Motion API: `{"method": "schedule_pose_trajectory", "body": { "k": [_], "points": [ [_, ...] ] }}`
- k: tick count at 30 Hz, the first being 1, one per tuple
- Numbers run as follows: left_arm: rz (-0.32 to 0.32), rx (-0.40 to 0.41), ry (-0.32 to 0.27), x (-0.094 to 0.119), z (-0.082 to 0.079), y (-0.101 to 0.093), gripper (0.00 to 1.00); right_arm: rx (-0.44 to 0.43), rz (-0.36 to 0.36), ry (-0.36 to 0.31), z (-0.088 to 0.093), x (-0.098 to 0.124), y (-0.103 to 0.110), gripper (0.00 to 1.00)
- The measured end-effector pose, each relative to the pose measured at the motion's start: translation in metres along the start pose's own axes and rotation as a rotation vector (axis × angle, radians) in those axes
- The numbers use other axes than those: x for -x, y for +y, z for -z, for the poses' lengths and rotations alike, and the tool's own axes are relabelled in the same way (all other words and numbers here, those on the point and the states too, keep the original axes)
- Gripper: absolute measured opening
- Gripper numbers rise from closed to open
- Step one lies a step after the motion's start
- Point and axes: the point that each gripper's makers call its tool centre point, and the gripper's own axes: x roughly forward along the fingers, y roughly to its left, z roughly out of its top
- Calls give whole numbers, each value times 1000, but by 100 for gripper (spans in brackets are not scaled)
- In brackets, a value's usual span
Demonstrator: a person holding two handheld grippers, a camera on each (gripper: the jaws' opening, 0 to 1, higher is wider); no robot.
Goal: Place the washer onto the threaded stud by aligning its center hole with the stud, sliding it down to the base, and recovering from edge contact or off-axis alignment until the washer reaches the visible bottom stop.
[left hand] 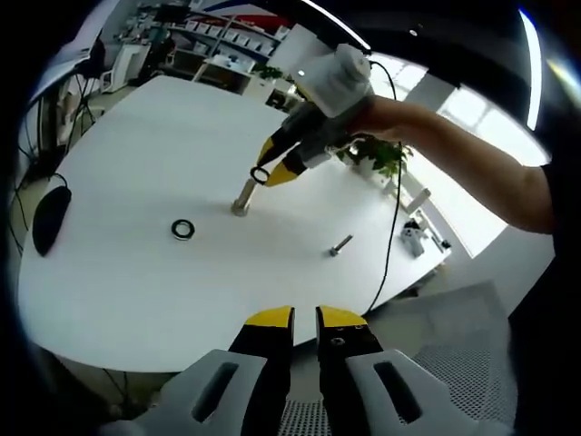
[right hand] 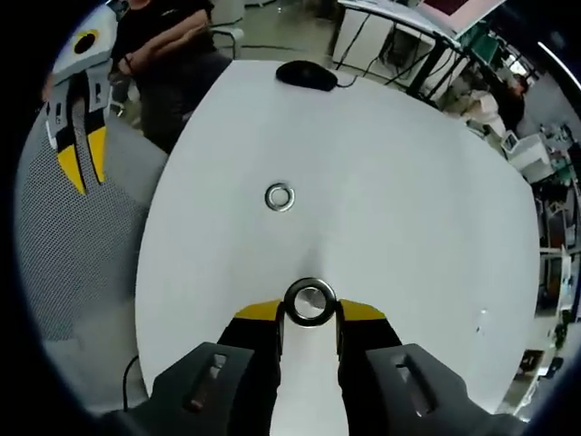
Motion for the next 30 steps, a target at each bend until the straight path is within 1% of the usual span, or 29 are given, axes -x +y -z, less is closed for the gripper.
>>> {"method": "schedule_pose_trajectory", "body": {
  "k": [6,10,19,27,30],
  "points": [
    [3,-1,2,0,0,0,7,-8,-6,13,4,-10,1,24],
    [3,1,2,0,0,0,7,-2,-1,35,9,-14,-2,24],
    [3,2,6,-1,1,0,7,-12,-17,31,6,-20,-3,23],
    [-2,7,5,0,1,1,7,-5,-36,60,11,-35,-3,23],
    [-3,-6,11,0,2,1,7,-2,-50,65,12,-41,-1,23]
  ]
}}
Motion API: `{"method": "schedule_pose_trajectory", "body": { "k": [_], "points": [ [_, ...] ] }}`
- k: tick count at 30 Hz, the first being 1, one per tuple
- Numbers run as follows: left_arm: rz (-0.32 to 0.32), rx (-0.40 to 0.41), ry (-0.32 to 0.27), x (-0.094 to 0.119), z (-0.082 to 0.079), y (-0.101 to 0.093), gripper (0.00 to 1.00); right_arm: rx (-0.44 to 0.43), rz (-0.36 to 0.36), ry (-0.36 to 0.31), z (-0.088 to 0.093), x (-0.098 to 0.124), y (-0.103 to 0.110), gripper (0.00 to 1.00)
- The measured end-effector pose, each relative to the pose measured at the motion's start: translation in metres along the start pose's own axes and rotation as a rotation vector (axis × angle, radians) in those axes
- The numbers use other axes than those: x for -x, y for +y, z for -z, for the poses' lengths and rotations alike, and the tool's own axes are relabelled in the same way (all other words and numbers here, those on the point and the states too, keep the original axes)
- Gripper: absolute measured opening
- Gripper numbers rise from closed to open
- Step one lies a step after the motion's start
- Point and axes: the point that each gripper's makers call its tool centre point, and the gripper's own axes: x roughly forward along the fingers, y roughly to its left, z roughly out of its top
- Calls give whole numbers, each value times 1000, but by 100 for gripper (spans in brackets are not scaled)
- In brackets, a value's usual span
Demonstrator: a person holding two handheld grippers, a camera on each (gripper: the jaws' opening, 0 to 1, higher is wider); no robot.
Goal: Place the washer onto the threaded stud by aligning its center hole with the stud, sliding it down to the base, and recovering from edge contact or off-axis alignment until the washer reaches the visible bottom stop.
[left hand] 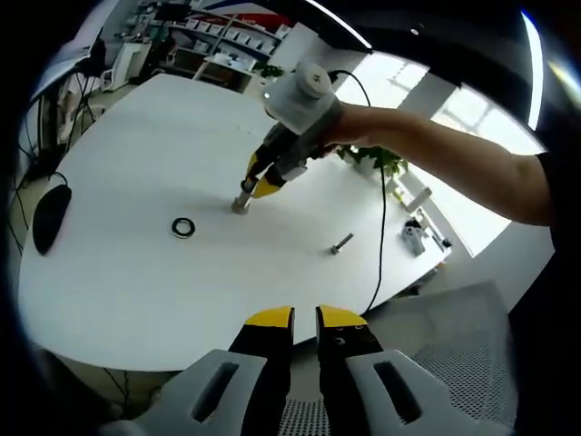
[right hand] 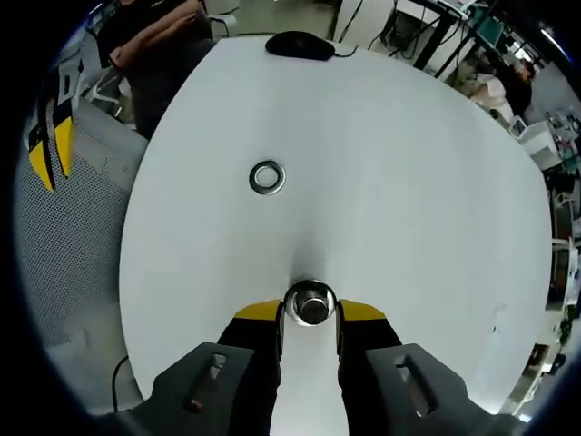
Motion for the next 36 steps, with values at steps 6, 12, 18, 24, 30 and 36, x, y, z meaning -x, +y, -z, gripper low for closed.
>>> {"method": "schedule_pose_trajectory", "body": {
  "k": [6,12,18,24,30,36],
  "points": [
    [-2,14,-8,0,-1,1,7,13,-17,21,3,-11,1,23],
    [-4,18,-7,0,-1,2,7,9,-33,27,6,-18,0,23],
    [-4,21,-12,0,-2,2,7,4,-45,26,6,-22,0,23],
    [-6,25,-10,0,-2,2,7,9,-51,37,8,-26,1,23],
    [-7,25,-11,0,-2,2,7,-5,-59,36,9,-26,0,24],
    [-5,24,-11,0,-2,2,7,0,-59,23,11,-26,-1,25]
  ]
}}
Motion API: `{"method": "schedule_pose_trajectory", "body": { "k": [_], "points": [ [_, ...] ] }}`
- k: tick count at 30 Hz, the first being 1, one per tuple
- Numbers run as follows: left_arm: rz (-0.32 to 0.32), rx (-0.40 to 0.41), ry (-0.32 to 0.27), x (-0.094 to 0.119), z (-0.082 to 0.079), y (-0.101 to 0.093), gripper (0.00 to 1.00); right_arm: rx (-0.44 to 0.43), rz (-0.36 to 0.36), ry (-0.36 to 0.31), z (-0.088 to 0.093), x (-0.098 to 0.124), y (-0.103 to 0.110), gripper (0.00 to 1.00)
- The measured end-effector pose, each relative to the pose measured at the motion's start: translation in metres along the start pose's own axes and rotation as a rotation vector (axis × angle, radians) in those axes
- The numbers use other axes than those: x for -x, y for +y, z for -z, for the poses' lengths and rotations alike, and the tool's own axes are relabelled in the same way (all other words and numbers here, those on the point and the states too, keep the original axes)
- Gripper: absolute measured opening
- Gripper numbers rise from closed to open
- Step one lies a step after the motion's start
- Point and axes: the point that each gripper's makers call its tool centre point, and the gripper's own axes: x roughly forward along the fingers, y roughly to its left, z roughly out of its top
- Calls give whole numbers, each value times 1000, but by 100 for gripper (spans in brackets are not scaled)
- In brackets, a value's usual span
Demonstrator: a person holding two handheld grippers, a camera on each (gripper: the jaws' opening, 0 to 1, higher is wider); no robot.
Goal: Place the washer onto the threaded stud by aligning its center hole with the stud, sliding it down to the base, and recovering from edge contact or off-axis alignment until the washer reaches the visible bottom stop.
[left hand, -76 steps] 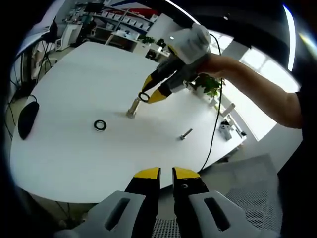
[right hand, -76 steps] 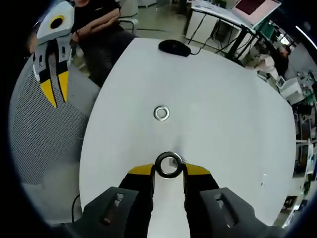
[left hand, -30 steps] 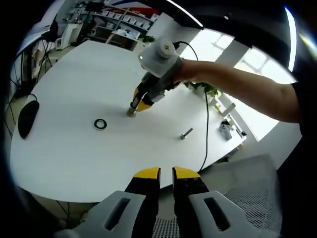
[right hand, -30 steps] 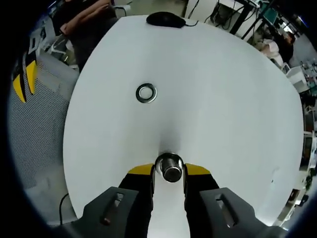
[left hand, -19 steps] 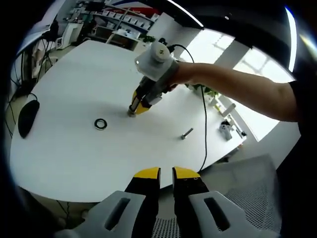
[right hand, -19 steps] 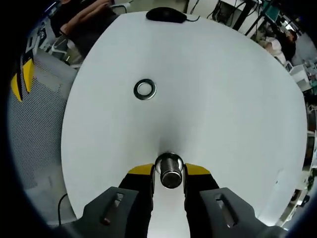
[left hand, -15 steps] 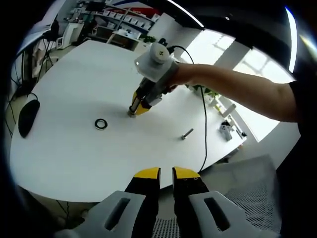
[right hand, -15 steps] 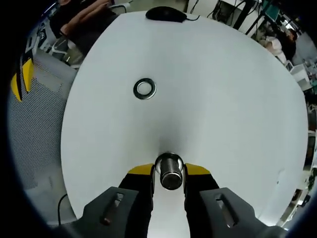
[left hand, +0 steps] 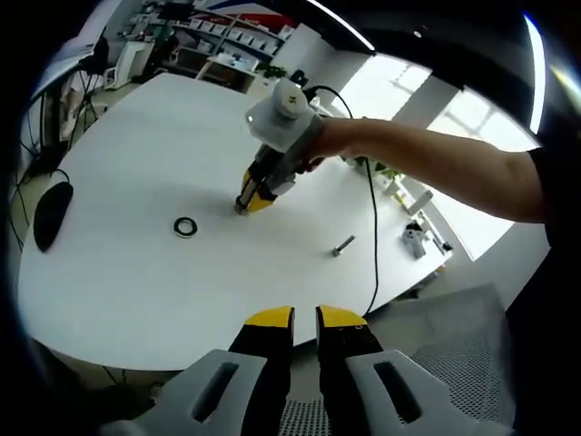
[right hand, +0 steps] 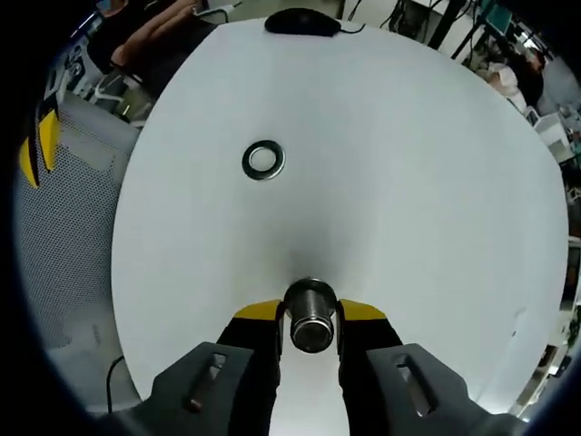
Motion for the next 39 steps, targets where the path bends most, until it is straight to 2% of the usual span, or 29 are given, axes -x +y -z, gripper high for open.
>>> {"method": "schedule_pose_trajectory", "body": {
  "k": [3,8,9,12,18,26,39],
  "points": [
    [0,2,-1,0,0,0,7,-16,13,-12,-2,5,0,31],
    [1,-5,7,0,1,-1,7,-28,38,-85,-18,24,-2,34],
    [1,-6,8,0,1,-1,7,-20,50,-107,-25,29,-3,34],
    [2,-5,7,0,1,-1,7,-12,48,-120,-33,36,-2,34],
    [3,-6,4,0,1,-1,7,56,41,-139,-59,49,3,37],
    [5,-6,-3,0,0,-1,7,103,0,-138,-88,38,13,38],
    [6,-5,-4,0,-1,-1,7,141,-58,-133,-111,3,37,37]
  ]
}}
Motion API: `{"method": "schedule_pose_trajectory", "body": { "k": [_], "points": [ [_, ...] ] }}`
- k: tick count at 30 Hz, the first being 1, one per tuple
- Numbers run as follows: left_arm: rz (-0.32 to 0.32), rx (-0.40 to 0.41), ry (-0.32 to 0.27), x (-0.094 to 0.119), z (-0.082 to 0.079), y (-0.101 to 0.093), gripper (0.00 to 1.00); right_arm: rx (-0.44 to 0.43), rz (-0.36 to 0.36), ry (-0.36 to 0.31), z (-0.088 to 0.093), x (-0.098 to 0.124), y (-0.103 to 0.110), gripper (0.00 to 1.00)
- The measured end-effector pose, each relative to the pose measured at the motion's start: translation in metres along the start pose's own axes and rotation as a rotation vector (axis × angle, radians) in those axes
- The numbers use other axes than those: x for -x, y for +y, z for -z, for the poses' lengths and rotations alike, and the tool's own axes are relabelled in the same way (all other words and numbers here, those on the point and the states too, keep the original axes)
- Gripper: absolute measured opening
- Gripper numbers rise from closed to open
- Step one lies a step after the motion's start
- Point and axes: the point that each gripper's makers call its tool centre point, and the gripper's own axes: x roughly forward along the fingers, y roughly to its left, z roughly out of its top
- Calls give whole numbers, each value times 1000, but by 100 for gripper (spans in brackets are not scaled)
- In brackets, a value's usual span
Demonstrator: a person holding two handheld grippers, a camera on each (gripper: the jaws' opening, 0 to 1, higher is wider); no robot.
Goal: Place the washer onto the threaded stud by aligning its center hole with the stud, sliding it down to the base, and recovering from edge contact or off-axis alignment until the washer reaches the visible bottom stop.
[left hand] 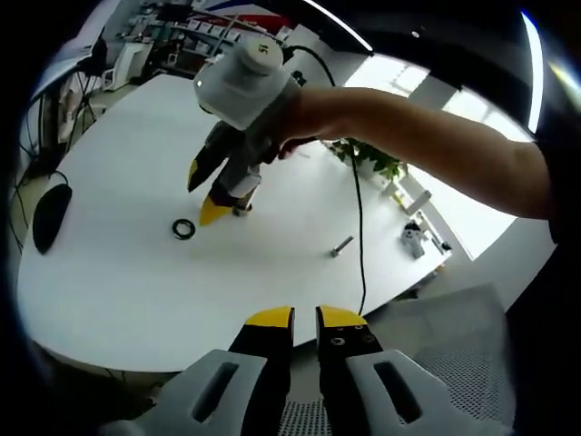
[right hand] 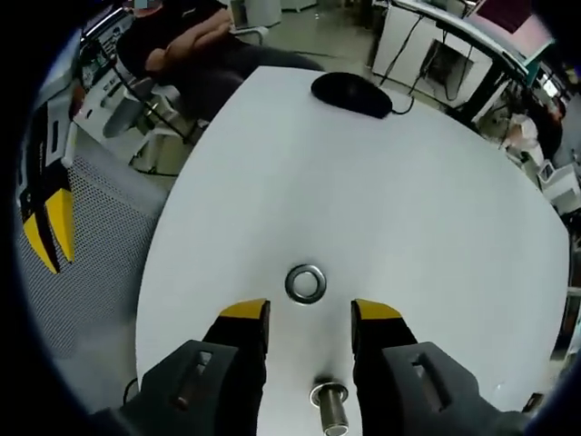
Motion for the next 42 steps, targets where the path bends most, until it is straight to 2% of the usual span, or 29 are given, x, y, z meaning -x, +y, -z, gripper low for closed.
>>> {"method": "schedule_pose_trajectory", "body": {
  "k": [7,17,22,24,33,42],
  "points": [
    [-1,11,-9,0,-1,1,7,5,-14,22,3,-22,2,36],
    [-4,12,2,1,0,3,7,20,-2,43,6,-34,1,34],
    [-5,15,-1,1,0,3,7,26,-4,44,4,-32,1,32],
    [-6,14,3,0,0,3,7,47,1,52,5,-32,0,25],
    [-9,17,-1,1,0,4,7,24,3,28,4,-31,-1,23],
    [-9,16,1,0,0,4,7,10,-18,28,9,-12,9,23]
  ]
}}
